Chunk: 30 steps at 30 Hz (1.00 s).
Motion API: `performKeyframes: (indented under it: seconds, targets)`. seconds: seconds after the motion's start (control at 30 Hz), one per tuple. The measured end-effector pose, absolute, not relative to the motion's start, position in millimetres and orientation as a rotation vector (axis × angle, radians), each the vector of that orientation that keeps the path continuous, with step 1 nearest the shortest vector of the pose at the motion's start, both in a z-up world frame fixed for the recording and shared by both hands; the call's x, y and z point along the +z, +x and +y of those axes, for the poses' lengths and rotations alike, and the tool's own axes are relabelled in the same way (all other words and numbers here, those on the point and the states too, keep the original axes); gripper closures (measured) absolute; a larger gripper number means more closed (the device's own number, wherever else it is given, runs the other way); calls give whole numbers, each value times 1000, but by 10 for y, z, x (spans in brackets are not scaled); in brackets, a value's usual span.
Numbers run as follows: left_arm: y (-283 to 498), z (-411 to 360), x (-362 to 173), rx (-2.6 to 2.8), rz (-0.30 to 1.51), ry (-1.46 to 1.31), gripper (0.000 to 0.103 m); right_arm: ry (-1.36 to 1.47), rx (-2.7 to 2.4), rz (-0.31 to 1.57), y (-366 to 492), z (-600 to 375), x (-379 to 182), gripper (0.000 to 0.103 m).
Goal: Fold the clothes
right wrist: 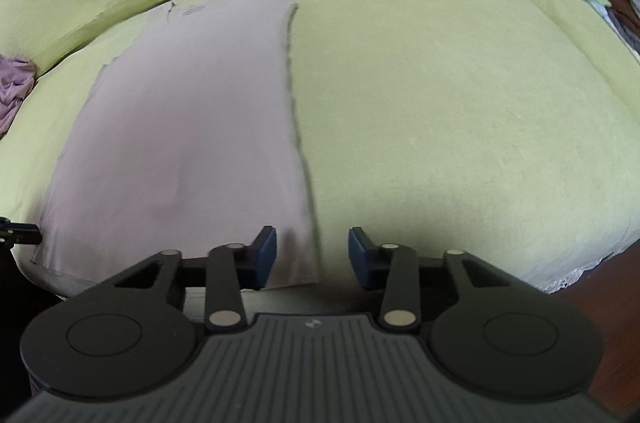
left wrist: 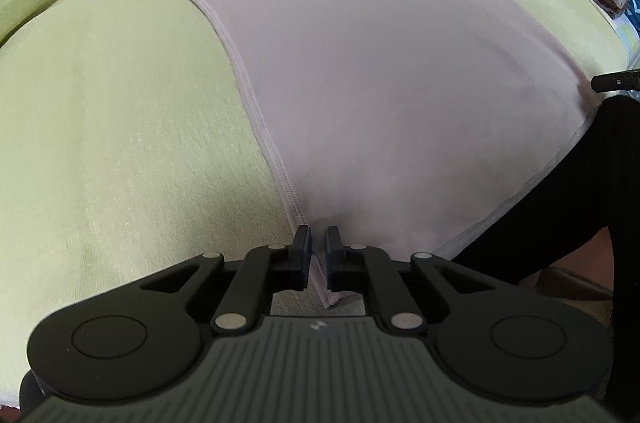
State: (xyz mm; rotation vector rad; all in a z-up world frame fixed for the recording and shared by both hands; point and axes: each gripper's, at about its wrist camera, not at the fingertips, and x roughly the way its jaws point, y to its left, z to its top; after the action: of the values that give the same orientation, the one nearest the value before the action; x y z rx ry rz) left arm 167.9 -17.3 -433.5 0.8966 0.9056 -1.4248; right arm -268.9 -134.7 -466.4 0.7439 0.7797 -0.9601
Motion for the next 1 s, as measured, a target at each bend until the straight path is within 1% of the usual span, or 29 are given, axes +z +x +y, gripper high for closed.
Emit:
performKeyframes:
  seconds: [0.07, 0.13, 0.2, 0.3, 0.53, 0.63, 0.73, 0.8, 0.87, 1.0]
  targets:
    - [1646, -212, -4325, -1425, 901, 917, 97, 752, -928, 804, -2695, -1390, -4708, 72]
    - [1631, -248, -4321, -1427, 896, 938, 97, 746, -884, 846, -2689, -1403, -4770, 77]
    - [1628, -264, -4315, -1428, 894, 950, 96, 738, -869, 864, -2701, -1406, -4806, 92]
    - [1605, -301, -4321, -1434, 884, 977, 95, 757, -865, 845, -2775, -1452, -4822, 99]
    - [1581, -343, -4319, -1451, 871, 1001, 95, 758, -869, 859, -2905, -1501, -4843, 99]
    - [1593, -313, -4297, -1456, 861, 998, 94, 720, -893, 868, -2860, -1510, -4797, 96]
    - [1566, -287, -4219, -1469, 827, 970, 94, 694, -906, 779, -2830, -1453, -4599, 95]
    - [1515, -220, -4111, -1504, 806, 932, 94, 668, -884, 746, -2741, -1421, -4514, 92]
    - [1412, -235, -4049, -1552, 781, 916, 94, 633, -852, 752, -2611, -1398, -4474, 92]
    - [1139, -419, -4074, -1642, 752, 911, 94, 541, -781, 845, -2287, -1371, -4590, 91]
